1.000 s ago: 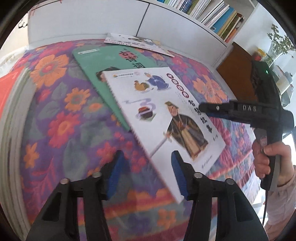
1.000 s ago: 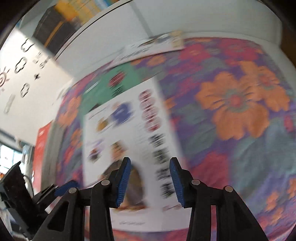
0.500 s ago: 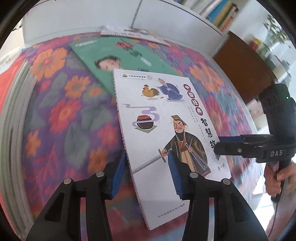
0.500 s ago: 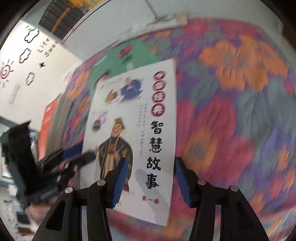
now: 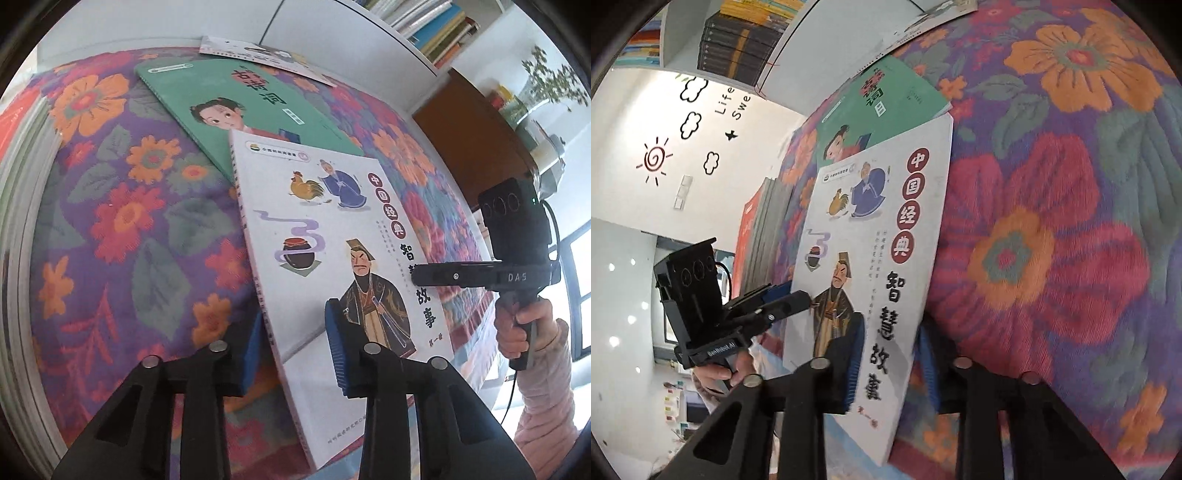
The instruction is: Organize books
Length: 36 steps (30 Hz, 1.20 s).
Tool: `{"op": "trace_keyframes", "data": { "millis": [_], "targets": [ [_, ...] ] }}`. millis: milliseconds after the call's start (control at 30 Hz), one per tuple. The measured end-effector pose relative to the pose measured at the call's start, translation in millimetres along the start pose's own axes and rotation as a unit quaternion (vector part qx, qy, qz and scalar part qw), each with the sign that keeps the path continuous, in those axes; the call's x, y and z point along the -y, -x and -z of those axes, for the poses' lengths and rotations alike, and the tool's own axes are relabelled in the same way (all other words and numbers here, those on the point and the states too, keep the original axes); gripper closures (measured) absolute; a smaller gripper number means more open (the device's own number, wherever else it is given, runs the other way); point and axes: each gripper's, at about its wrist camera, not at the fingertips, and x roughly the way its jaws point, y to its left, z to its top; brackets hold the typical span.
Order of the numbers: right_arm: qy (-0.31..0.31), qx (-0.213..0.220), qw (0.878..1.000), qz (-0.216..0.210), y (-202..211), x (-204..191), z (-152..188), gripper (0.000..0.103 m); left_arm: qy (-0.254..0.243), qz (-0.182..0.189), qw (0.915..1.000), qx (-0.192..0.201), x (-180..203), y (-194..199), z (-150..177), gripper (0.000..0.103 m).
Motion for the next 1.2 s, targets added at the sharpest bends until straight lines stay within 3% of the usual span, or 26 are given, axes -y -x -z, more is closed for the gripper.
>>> {"op": "trace_keyframes", "data": {
  "millis": [100, 267, 567, 800, 900, 1100, 1200],
  "targets": [
    [0.023, -0.003, 1.0, 0.006, 4.8, -0.9, 2.2, 0.086, 0.008, 0.007, 0.9999, -0.004, -5.9, -1.3, -3.9, 0.075],
    [0.052, -0.009, 0.998, 0.037, 3.4, -11.8, -0.7, 0.086, -0.014, -0.019, 0.9997, 0.001, 0.9, -4.7, -6.4, 0.074],
    [0.064, -0.013, 0.996, 0.053, -7.2, -21.3, -7.2, 0.082, -0.014, -0.021, 0.9996, 0.008, -1.4, -4.4, -5.9, 0.074],
    [0.059, 0.013, 0.996, 0.061, -7.8, -26.1, -1.4, 0.076, -0.015, -0.024, 0.9995, 0.012, 0.2, -3.6, -4.3, 0.074],
    [0.06, 0.011, 0.994, 0.087, -9.8, -34.5, -1.7, 0.073, -0.012, -0.029, 0.9994, 0.016, 1.4, -3.8, -4.2, 0.073],
    [0.049, 0.006, 0.991, 0.128, -11.5, -47.1, -0.6, 0.073, -0.016, -0.064, 0.9977, 0.013, 11.7, -3.2, -4.0, 0.074],
    [0.076, 0.008, 0.985, 0.151, -11.0, -60.4, 6.7, 0.073, -0.035, -0.089, 0.9954, 0.01, 20.8, -1.5, -2.1, 0.074]
  ]
}}
